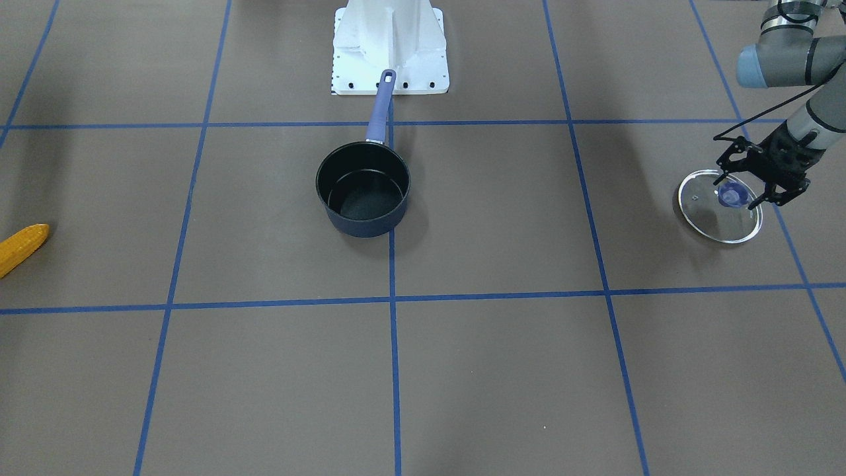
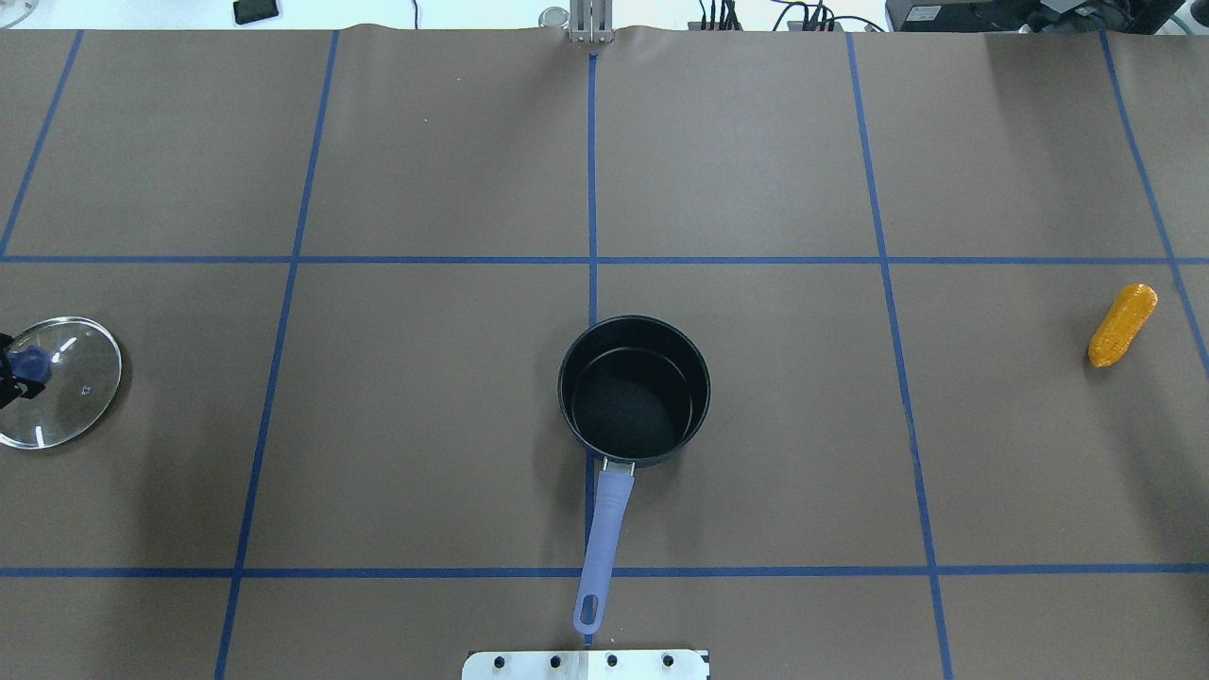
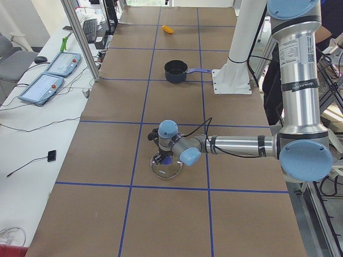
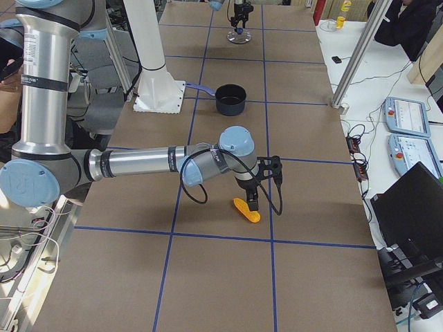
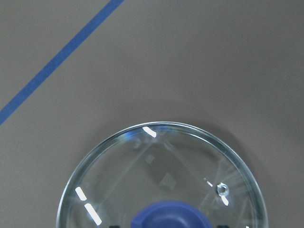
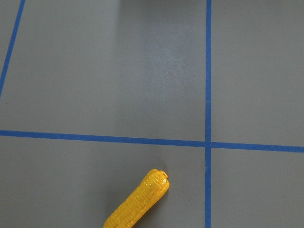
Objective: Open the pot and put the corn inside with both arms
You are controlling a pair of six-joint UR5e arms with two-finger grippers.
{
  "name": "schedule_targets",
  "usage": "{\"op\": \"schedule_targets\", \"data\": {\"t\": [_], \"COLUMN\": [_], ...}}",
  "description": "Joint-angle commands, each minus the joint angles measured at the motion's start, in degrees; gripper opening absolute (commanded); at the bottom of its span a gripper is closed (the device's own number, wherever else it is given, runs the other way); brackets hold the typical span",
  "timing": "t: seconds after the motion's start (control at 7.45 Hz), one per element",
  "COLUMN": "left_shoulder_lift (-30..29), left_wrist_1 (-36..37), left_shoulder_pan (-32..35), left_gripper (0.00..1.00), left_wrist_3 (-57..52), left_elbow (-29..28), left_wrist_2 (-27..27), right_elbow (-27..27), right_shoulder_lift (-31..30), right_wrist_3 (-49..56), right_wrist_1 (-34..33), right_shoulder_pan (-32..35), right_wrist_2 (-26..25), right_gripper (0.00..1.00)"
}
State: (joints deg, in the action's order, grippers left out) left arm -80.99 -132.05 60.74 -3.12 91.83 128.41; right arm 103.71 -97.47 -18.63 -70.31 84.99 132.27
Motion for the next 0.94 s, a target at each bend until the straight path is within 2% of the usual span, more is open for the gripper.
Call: {"op": "schedule_targets", "data": {"t": [0.0, 0.13, 0.27, 0.54, 0.67, 0.8], "left_shoulder_lift": [-0.4, -2.1, -4.5, -4.4, -4.8, -5.1], "left_wrist_1": [0.6, 5.3, 14.3, 24.6, 36.2, 40.2], "left_shoulder_pan": [2.3, 8.5, 16.7, 24.6, 30.2, 31.7], "left_gripper": [0.99, 0.98, 0.98, 0.98, 0.98, 0.98], "left_wrist_3": [1.8, 2.1, 1.4, -4.2, -5.1, -7.8], "left_elbow": [0.2, 0.4, 2.5, 5.1, 5.1, 5.4], "left_wrist_2": [0.3, 5.8, 9.4, 9.7, 9.6, 9.3], "right_elbow": [0.0, 0.0, 0.0, -0.1, -0.1, 0.0], "right_shoulder_lift": [0.0, 0.0, 0.0, 0.0, 0.0, -0.2], "right_wrist_3": [0.0, 0.0, 0.0, 0.0, -0.1, -0.2], "right_wrist_1": [0.0, 0.0, 0.0, 0.0, 0.0, 0.0], "right_shoulder_pan": [0.0, 0.0, 0.0, 0.0, 0.0, 0.0], "right_wrist_2": [0.0, 0.0, 0.0, 0.1, 0.2, 0.4], "right_gripper": [1.00, 1.00, 1.00, 1.00, 1.00, 1.00]}}
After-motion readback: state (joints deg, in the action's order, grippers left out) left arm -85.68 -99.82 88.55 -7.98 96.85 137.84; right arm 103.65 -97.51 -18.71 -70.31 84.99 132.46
